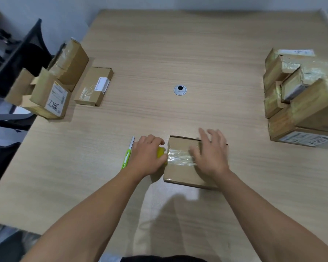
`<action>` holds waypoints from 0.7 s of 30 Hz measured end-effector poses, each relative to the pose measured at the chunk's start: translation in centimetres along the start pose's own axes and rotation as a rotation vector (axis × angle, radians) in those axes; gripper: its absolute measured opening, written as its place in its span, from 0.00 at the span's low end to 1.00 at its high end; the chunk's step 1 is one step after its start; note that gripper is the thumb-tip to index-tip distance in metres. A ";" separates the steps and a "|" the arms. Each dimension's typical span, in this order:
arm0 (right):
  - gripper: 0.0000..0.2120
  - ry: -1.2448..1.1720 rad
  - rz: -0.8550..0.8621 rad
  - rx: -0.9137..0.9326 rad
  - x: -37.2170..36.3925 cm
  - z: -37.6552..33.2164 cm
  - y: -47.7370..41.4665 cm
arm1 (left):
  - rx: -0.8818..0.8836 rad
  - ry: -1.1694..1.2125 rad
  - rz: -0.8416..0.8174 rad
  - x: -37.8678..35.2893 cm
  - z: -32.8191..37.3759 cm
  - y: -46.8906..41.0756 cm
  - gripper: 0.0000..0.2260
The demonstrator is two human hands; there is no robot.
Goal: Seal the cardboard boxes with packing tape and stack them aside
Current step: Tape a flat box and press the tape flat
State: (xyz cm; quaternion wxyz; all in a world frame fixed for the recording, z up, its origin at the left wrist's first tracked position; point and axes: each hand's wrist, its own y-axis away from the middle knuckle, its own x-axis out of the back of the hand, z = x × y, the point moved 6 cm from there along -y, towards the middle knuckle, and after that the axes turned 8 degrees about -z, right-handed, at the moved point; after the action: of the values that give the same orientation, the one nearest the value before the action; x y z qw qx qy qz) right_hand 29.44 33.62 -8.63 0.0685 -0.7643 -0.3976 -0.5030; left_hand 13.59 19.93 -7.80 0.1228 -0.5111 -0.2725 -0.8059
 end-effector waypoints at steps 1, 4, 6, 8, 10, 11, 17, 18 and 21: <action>0.35 0.054 -0.105 0.078 -0.8 -1.5 -0.7 | 0.002 0.027 0.001 0.1 -0.2 0.0 0.17; 0.43 0.207 -0.347 0.142 -2.9 -3.5 -2.6 | 0.014 0.137 -0.011 0.5 -1.1 0.0 0.15; 0.46 0.291 -0.439 0.131 -3.9 -3.6 -3.5 | 0.058 0.295 0.028 1.2 -2.4 0.2 0.15; 0.47 0.315 -0.481 0.110 -4.1 -3.5 -4.1 | 0.153 0.435 0.123 2.1 -4.5 0.3 0.13; 0.47 0.317 -0.487 0.078 -3.9 -3.3 -4.4 | 0.315 0.438 0.166 2.0 -7.2 0.6 0.09; 0.46 0.321 -0.490 0.062 -3.7 -3.3 -4.5 | 0.392 0.403 0.151 1.7 -8.5 0.8 0.08; 0.42 0.231 -0.547 0.019 -2.9 -3.2 -4.5 | 0.531 0.189 -0.163 -1.9 -11.2 1.5 0.16; 0.41 0.206 -0.551 0.017 -2.7 -3.1 -4.5 | 0.520 0.171 -0.169 -2.2 -11.1 1.6 0.16; 0.37 0.159 -0.558 0.005 -2.0 -2.9 -4.7 | 0.517 0.115 -0.183 -2.1 -10.8 1.5 0.14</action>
State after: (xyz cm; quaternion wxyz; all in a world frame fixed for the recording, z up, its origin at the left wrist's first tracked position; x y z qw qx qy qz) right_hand 23.84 34.23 -10.25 -0.0398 -0.5834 -0.5870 -0.5599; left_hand 7.11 12.40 -12.73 0.1912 -0.3895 -0.5066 -0.7450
